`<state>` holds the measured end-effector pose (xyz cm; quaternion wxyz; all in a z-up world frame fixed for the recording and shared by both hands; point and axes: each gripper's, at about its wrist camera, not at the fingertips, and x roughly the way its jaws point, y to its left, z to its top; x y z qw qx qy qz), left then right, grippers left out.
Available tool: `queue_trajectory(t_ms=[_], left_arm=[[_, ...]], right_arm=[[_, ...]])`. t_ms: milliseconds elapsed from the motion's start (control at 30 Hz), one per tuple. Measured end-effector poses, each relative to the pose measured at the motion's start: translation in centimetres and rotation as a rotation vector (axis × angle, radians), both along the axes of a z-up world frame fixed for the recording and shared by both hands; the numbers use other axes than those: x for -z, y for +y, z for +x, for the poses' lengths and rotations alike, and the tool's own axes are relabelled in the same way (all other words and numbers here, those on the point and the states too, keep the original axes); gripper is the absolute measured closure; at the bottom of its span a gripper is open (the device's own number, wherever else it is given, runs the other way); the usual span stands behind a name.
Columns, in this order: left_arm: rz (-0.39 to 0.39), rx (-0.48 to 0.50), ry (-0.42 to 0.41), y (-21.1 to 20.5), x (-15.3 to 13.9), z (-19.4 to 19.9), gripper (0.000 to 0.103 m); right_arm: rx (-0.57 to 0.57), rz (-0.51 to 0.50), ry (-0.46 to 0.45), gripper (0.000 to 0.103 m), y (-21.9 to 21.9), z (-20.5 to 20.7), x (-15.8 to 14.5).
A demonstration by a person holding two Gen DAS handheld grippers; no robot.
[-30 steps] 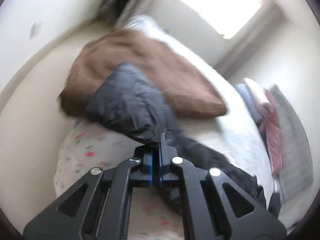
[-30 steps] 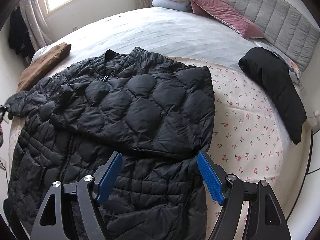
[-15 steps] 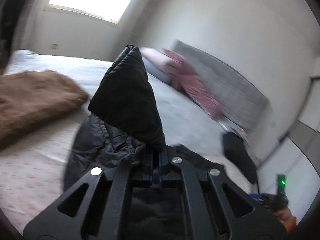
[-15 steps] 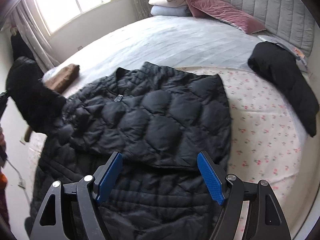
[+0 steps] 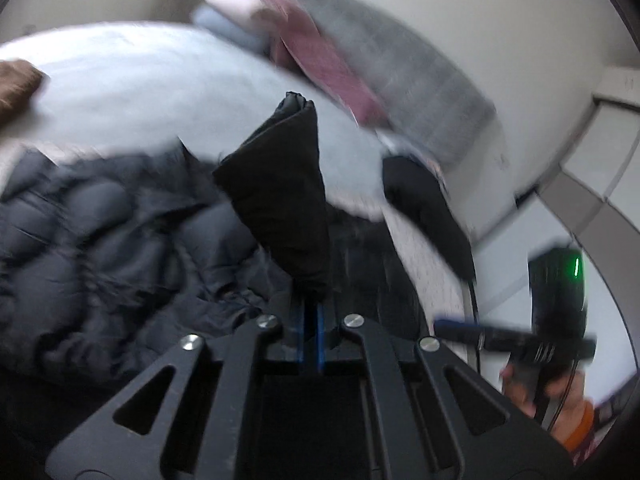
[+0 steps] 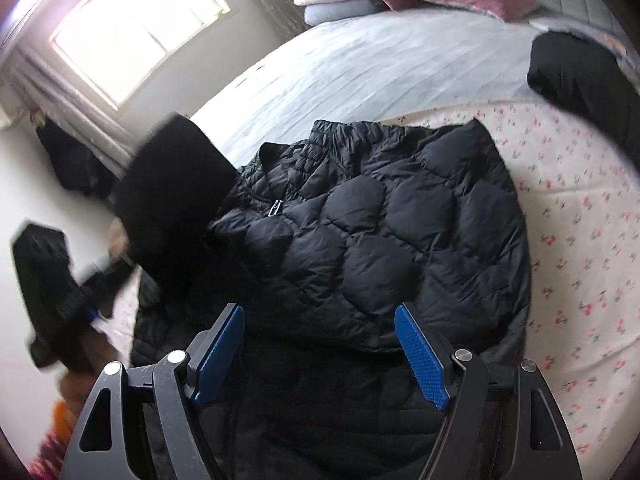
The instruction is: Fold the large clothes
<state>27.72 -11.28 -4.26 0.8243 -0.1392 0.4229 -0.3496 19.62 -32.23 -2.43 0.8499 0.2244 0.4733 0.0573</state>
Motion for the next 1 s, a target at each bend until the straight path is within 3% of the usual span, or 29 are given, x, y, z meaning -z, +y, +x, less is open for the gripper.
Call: queue_trajectory(t_ms=[67,133,167,233,333,533,633,667,700,733,767,833,933,1000], left_arm=[[0.106,0.087,0.087,-1.6,2.1,0.0,0.078],[0.182,0.122,0.113,-2.0,3.1,-0.6,0.061],[0.208,0.134,0.101,-1.8,3.1,-1.3,0.051],[0.208,0.148,0.054,-0.9,2.2,-2.2,0.04],[0.21,0.158,-0.023,1.5,0.4,-3.0,0.035],[0.266,0.083,-0.085,6.8,-1.3,-0.8,0.035],[0.269,-0.009,-0.065,10.7,-1.3,2.1,0.035],[0.269,-0.051,-0.054,12.3,-1.2,3.4,0.035],[0.272,-0.078,-0.048,13.2,-1.0,4.3,0.036],[0.277,-0.107,-0.045,14.1,-0.7,5.2,0.044],[0.298,-0.144,-0.043,15.2,-0.5,6.4,0.059],[0.33,-0.181,-0.031,15.8,0.2,8.0,0.073],[0.327,-0.206,-0.016,16.6,1.6,9.6,0.074],[0.347,-0.208,0.013,16.4,3.5,10.1,0.074]], right_arm=[[0.012,0.038,0.002,0.025,-0.3,0.4,0.3],[0.023,0.08,0.004,0.025,-0.6,0.9,0.6],[0.028,0.099,0.006,0.024,-0.7,1.0,0.7],[0.037,0.137,0.009,0.024,-1.0,1.4,1.0],[0.044,0.177,0.017,0.024,-1.0,2.0,1.8],[0.042,0.239,0.065,0.024,0.4,4.2,4.4],[0.047,0.182,0.118,0.025,1.7,5.6,6.2],[0.049,0.157,0.133,0.035,2.1,6.0,6.7],[0.038,0.117,0.149,0.064,2.8,6.5,7.2],[-0.002,0.079,0.16,0.079,3.6,7.1,7.3],[-0.034,0.042,0.162,0.091,4.2,7.5,7.3],[-0.07,-0.091,0.094,0.094,5.5,8.2,5.2],[-0.072,-0.178,-0.022,0.095,6.1,8.8,2.6],[-0.067,-0.232,-0.049,0.094,6.4,9.5,1.8]])
